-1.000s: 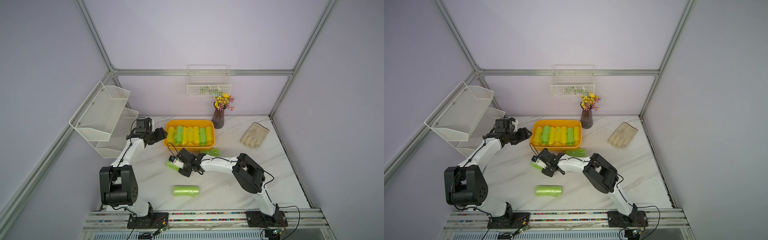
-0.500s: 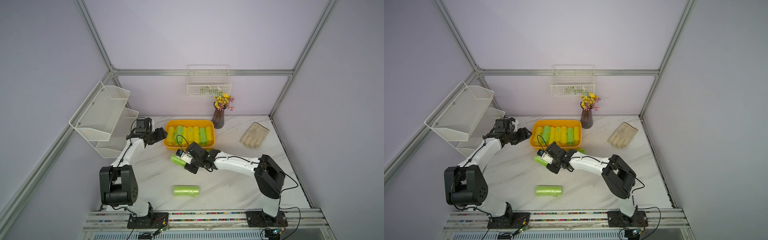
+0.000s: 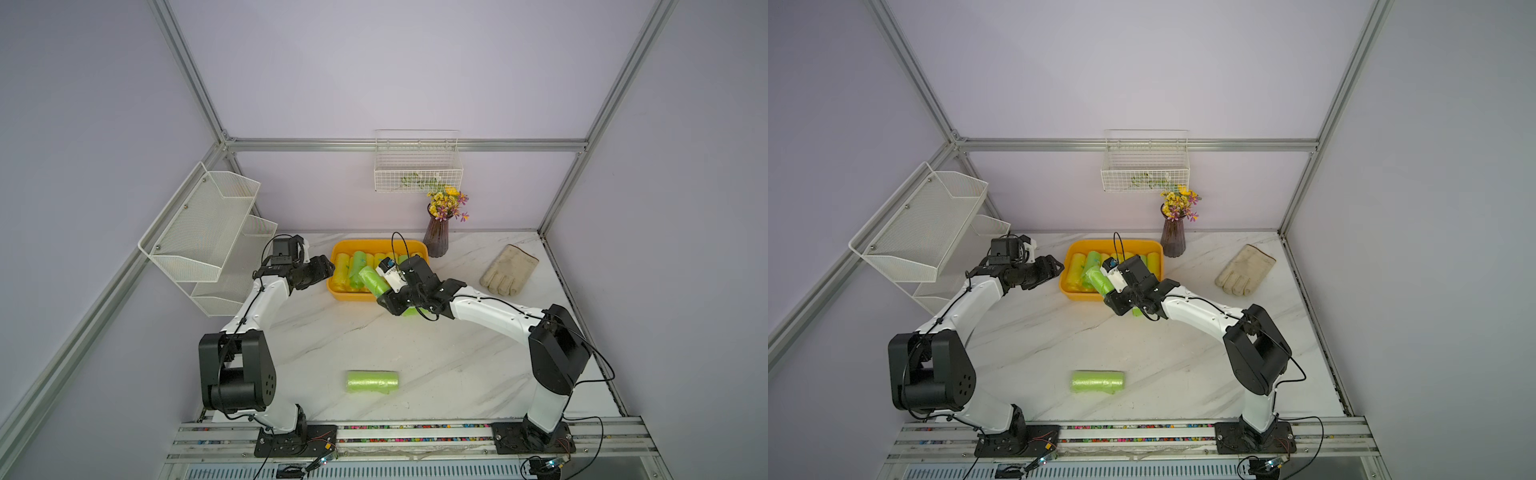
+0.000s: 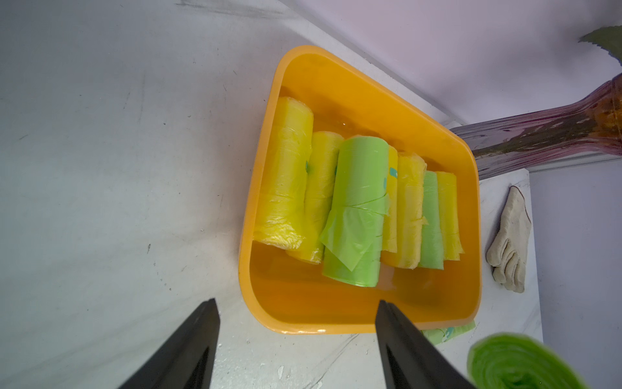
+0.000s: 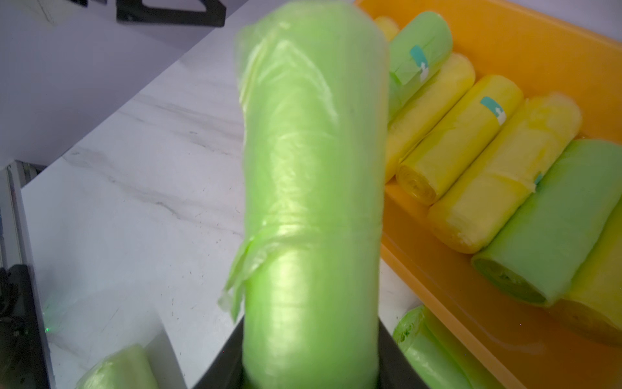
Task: Put the roll of trash bags into the storage box
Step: Place the roll of trash bags in the storage box.
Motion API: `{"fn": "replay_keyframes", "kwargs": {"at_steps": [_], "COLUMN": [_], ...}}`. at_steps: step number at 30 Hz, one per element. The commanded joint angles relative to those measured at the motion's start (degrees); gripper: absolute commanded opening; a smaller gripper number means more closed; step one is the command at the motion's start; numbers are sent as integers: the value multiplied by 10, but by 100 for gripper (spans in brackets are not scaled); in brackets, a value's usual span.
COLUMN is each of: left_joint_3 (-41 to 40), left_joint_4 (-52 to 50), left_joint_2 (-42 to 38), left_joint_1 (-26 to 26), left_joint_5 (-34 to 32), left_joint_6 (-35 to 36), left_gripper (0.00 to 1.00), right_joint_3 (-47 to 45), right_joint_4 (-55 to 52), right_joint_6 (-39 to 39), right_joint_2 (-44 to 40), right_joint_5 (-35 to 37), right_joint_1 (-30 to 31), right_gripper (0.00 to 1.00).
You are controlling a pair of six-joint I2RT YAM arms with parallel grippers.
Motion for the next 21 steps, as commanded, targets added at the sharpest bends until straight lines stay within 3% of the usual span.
{"fn": "replay_keyframes", "kwargs": {"at_steps": [1,8,13,21], "left_joint_3": [-2,-4,-8,-9], "left_joint_4": [17,17,19,23], "left_joint_2": [-19,-21,-21,-19], "left_joint_1": [4,5,4,5], "left_joint_5": [6,10,9,9], "left_joint_6": [-8,-8,-10,-11], "left_gripper": [73,73,73,73], "right_joint_3": [30,31,-21,2], "right_joint_4": [73,166,313,361], "right_joint_6": [82,198,330,417], "right_joint_2": [19,66,87,138], "right_joint_5": [-26,-69,-105,-108], "right_joint_1": [-11,-48,-83,-90], "right_gripper": [35,36,35,36]}}
